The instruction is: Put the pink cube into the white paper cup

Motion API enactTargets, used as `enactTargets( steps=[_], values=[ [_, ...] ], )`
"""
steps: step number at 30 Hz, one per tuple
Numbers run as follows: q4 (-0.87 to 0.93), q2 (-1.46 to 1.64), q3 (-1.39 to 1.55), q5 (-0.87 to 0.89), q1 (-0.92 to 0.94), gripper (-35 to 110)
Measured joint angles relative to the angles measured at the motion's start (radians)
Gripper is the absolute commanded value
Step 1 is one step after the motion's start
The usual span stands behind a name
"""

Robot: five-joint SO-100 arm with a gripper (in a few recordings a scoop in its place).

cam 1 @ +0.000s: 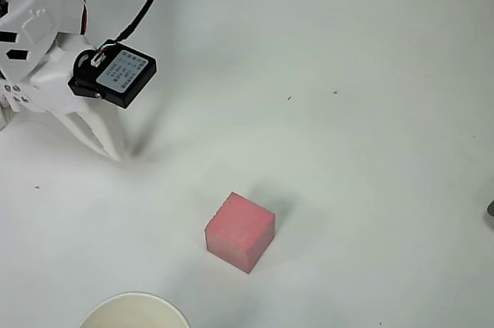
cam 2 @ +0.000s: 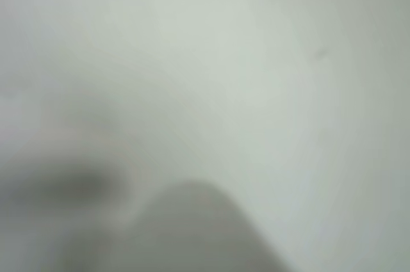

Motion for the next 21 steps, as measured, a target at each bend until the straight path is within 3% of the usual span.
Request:
enactTargets(
  steps=[5, 21],
  values=[
    [-0.006, 0.192, 0.011, 0.043, 0.048, 0],
    [-0.009, 0.216, 0.011, 0.003, 0.014, 0]
  ],
)
